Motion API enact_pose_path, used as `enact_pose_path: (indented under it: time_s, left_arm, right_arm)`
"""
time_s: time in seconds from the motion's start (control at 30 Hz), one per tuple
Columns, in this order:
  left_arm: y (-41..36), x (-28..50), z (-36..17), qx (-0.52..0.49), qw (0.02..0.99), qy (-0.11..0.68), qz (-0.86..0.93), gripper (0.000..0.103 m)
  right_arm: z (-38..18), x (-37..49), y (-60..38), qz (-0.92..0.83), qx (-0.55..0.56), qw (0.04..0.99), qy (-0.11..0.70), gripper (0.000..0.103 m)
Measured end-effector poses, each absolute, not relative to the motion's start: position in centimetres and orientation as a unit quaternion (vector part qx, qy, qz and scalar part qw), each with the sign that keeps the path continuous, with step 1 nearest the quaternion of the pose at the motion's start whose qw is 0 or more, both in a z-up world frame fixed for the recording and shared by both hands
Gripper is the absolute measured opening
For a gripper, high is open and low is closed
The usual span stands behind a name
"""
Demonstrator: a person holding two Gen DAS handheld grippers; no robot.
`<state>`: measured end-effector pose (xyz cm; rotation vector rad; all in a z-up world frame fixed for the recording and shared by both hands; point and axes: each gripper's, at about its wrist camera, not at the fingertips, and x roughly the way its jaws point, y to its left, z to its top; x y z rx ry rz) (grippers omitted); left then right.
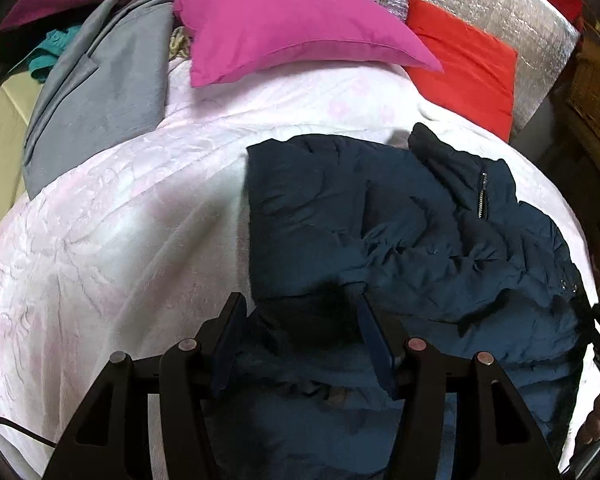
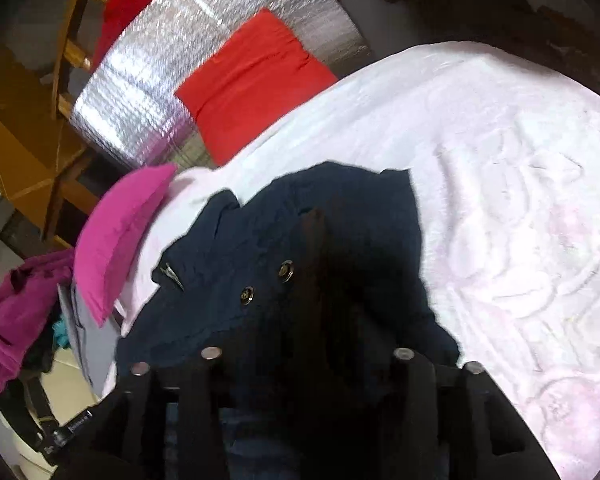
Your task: Fold large clothes
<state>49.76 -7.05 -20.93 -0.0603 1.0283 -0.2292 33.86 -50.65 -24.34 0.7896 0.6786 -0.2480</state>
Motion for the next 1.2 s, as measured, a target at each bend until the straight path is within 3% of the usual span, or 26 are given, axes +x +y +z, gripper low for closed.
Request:
enact_pose_path:
  time_s: [0.17, 0.3, 0.43, 0.63, 0.73, 0.93, 1.03, 1.07, 1.2]
  left_arm:
    - [-5.9, 50.0, -21.6, -0.038, 0.859, 0.503, -0.092, 0.059]
    - [-5.1, 50.1, -22.4, -0.045, 0.853, 0.513, -0.088, 0.059]
    - [-5.7, 50.3, -23.5, -0.033, 0.843, 0.530, -0.089, 0.059]
    - [-6.0, 50.6, -23.6, -0.021, 0.844, 0.528, -0.091, 0.059]
    - [-6.4, 51.1, -24.0, -0.016, 0.841, 0.533, -0.090, 0.059]
    - [-6.7, 51.2, -24.3, -0.007, 0.841, 0.534, -0.091, 0.059]
    - [-6.8, 51.2, -24.3, -0.004, 0.840, 0.534, -0.093, 0.059]
    - [-6.7, 51.2, -24.3, -0.004, 0.840, 0.534, -0.092, 0.059]
    - [-6.2, 50.8, -23.8, -0.009, 0.842, 0.532, -0.089, 0.059]
  right_arm:
    - [-24.0, 31.5, -52.7, -0.143, 0.395, 0.855, 0.304, 0.048]
    - [-24.6, 30.7, -53.8, -0.153, 0.415, 0.845, 0.301, 0.062]
    - [-24.9, 31.5, -53.1, -0.154, 0.405, 0.845, 0.315, 0.063]
    - [-22.3, 31.1, -51.9, -0.141, 0.372, 0.882, 0.253, 0.063]
    - [-22.7, 32.1, -51.5, -0.126, 0.368, 0.881, 0.271, 0.062]
    - [-25.8, 34.9, -51.0, -0.106, 0.387, 0.855, 0.328, 0.049]
    - [-26.3, 35.5, -50.1, -0.104, 0.370, 0.855, 0.349, 0.029]
    - [-26.0, 35.5, -49.8, -0.099, 0.365, 0.858, 0.348, 0.018]
    - [-23.5, 34.5, -48.6, -0.106, 0.337, 0.884, 0.305, 0.013]
